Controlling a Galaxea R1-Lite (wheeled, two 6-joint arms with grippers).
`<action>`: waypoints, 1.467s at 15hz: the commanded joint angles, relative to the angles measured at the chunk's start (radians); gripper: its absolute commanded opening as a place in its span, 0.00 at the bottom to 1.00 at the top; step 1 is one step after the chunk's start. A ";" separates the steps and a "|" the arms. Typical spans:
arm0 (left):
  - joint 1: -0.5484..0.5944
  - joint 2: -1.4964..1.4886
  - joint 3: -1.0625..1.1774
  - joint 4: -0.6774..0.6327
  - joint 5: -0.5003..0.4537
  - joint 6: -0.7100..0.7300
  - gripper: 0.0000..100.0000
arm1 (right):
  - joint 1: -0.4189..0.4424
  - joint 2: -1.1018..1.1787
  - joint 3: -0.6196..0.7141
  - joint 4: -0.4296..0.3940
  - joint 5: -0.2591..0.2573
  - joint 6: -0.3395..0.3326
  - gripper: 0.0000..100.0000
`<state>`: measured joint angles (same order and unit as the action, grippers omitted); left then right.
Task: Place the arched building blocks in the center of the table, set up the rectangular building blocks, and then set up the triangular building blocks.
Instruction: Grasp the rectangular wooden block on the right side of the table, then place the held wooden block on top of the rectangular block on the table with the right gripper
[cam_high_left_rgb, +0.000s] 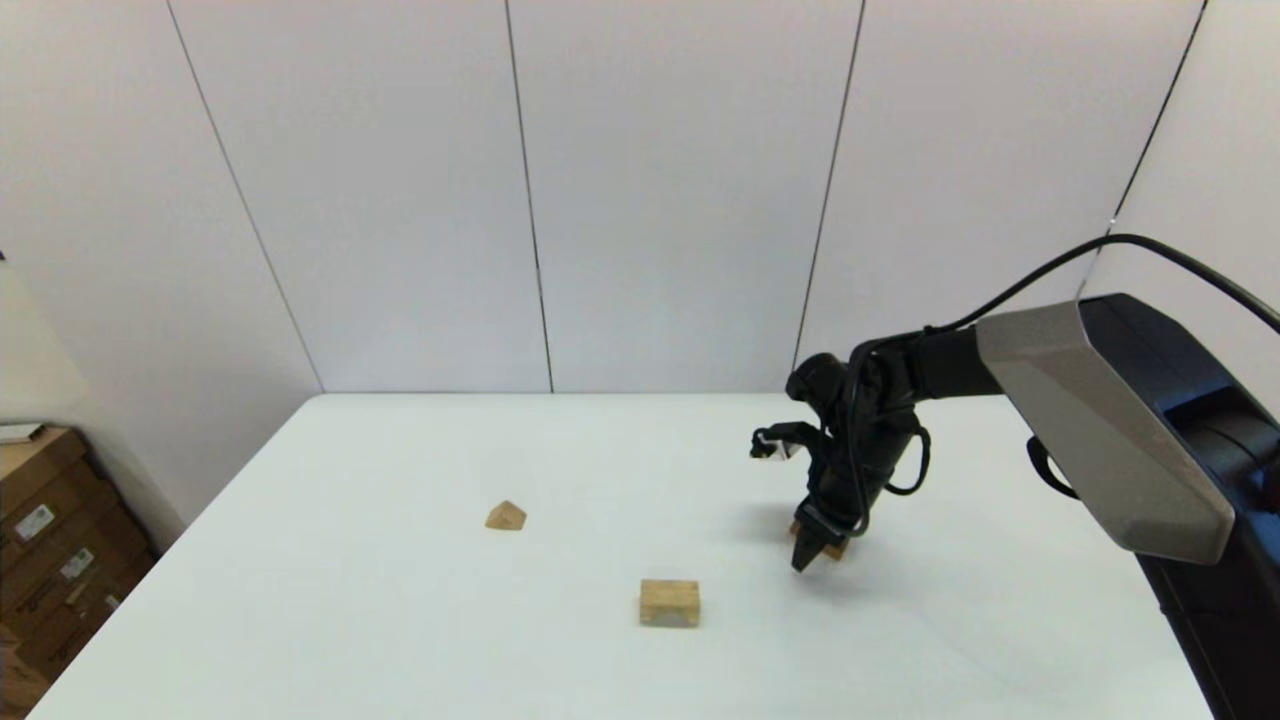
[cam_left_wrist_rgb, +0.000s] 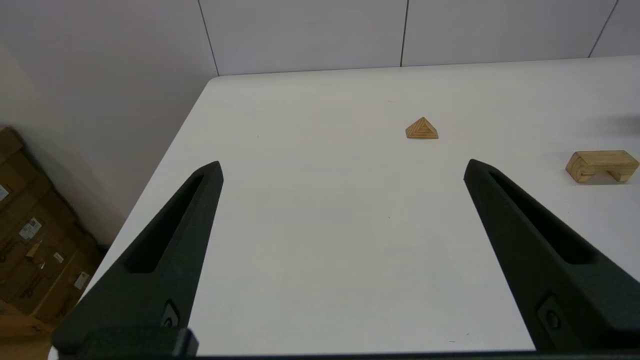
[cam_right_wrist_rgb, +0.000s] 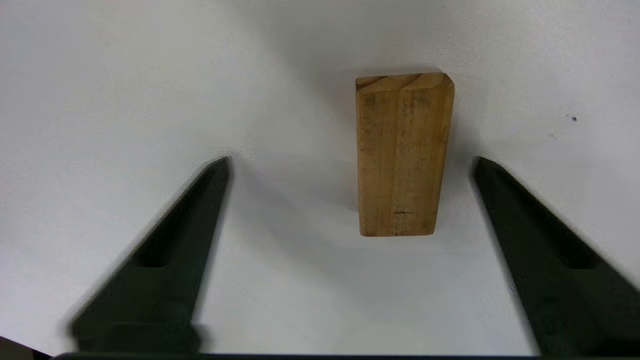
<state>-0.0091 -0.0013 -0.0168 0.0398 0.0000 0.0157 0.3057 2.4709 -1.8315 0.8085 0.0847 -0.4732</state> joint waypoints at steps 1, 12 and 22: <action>0.000 0.001 0.000 0.000 0.000 0.000 1.00 | 0.001 -0.003 0.000 0.003 0.001 0.001 0.00; 0.000 0.001 0.000 0.000 0.000 0.000 1.00 | 0.003 -0.026 -0.020 0.004 -0.016 0.002 0.00; 0.000 0.001 0.000 0.000 0.000 0.000 1.00 | 0.188 -0.162 -0.115 0.195 -0.013 -0.012 0.00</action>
<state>-0.0091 -0.0013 -0.0168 0.0398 0.0000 0.0149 0.4419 2.3285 -1.9455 0.9847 0.0715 -0.4815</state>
